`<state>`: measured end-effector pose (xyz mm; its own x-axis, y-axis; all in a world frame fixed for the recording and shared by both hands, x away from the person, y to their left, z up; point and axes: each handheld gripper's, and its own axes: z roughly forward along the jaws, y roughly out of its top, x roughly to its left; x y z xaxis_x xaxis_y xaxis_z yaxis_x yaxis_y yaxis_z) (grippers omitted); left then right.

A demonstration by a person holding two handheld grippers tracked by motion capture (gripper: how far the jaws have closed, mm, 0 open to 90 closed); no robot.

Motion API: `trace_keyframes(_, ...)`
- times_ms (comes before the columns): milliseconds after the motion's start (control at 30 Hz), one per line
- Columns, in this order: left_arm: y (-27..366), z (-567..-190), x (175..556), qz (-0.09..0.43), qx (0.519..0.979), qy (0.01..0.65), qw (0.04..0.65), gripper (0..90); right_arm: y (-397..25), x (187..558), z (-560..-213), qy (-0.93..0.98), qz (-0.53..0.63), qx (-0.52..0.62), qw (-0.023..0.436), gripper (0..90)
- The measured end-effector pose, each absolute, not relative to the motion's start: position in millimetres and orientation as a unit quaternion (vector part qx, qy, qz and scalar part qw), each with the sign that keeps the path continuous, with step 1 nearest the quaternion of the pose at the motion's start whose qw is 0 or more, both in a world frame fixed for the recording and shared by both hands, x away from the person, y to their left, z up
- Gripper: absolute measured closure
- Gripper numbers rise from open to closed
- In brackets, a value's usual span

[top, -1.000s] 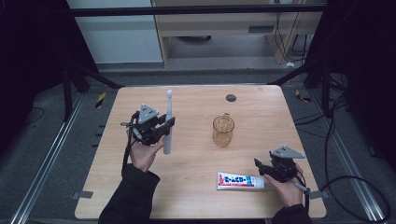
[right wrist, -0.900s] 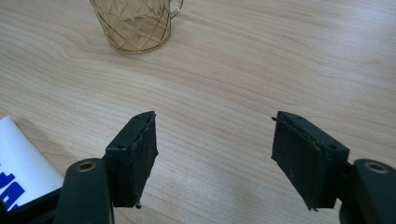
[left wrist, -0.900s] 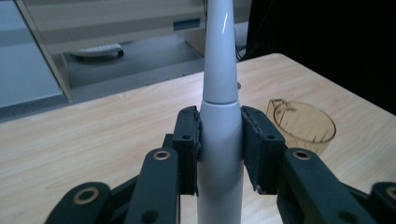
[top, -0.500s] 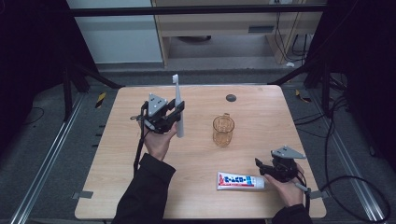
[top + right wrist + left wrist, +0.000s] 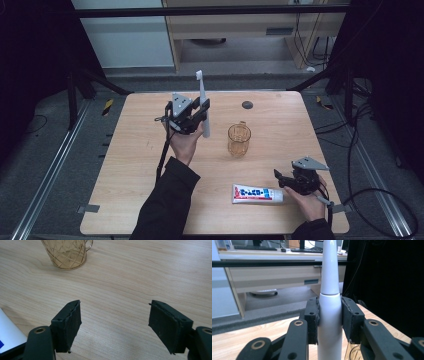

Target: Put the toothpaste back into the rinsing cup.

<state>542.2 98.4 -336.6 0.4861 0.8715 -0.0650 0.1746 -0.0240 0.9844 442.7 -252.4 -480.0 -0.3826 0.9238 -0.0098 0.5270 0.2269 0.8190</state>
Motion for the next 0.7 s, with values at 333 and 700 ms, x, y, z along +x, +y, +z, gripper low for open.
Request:
trace_keyframes(333, 76, -330, 550, 0.304, 0.635, 0.396, 0.589, 67.3, -253, 442, -480, 0.734, 0.386, 0.494, 0.261, 24.9)
trace_keyframes(700, 49, -333, 558, 0.300, 0.643, 0.379, 0.594, 67.3, -255, 443, -480, 0.733, 0.386, 0.493, 0.266, 24.8)
